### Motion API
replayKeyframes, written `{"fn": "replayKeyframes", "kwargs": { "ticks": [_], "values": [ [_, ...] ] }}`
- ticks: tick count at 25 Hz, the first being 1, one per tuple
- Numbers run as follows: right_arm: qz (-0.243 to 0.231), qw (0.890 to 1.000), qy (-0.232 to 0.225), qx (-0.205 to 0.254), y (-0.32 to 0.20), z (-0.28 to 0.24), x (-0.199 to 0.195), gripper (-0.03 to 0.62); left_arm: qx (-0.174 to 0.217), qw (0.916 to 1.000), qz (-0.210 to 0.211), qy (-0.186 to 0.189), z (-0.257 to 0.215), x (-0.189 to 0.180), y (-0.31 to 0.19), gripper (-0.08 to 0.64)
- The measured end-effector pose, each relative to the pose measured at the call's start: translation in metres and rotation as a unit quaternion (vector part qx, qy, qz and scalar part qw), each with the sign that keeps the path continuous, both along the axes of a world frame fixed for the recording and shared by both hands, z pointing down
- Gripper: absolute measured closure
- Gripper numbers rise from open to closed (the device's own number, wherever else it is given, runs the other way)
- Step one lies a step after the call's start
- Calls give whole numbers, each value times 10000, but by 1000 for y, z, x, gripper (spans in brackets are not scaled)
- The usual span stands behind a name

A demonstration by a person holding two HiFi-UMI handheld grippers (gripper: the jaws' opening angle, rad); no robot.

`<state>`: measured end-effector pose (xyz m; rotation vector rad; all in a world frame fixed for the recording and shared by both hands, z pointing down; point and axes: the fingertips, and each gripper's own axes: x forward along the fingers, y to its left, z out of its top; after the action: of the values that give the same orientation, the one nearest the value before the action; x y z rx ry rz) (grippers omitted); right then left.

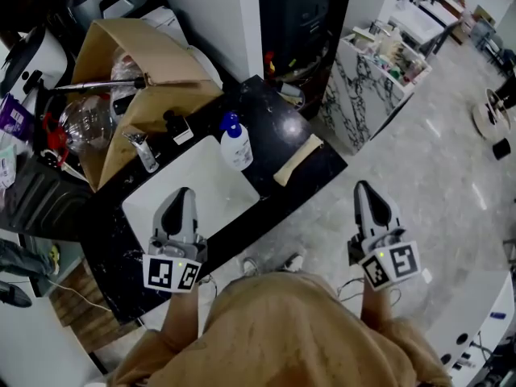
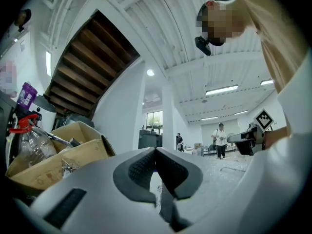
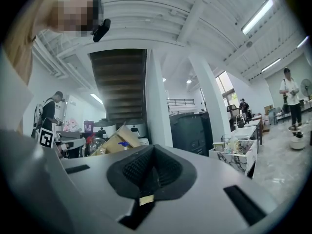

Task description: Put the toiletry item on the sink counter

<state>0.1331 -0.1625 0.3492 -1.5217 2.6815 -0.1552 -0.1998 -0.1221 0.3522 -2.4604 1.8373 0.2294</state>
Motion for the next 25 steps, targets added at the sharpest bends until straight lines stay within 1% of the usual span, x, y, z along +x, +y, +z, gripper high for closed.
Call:
{"fn": "replayKeyframes", "kwargs": {
  "ticks": [4,8,14,25],
  "values": [
    [24,10000,-10,23,-2,-1,-1,589,95,9998,142,-57,-8,5,-9,557],
    [17,10000,21,4,-2,0,-3,589,84,9998,194,-42,-7,6,-14,557],
    [35,10000,17,-9,-3,1,-4,589,80,9992,325,-203,-6,14,-17,557],
    [-162,9998,31,54,-10,3,-14,589,112,9997,167,-125,-4,9,-18,557]
  ]
}}
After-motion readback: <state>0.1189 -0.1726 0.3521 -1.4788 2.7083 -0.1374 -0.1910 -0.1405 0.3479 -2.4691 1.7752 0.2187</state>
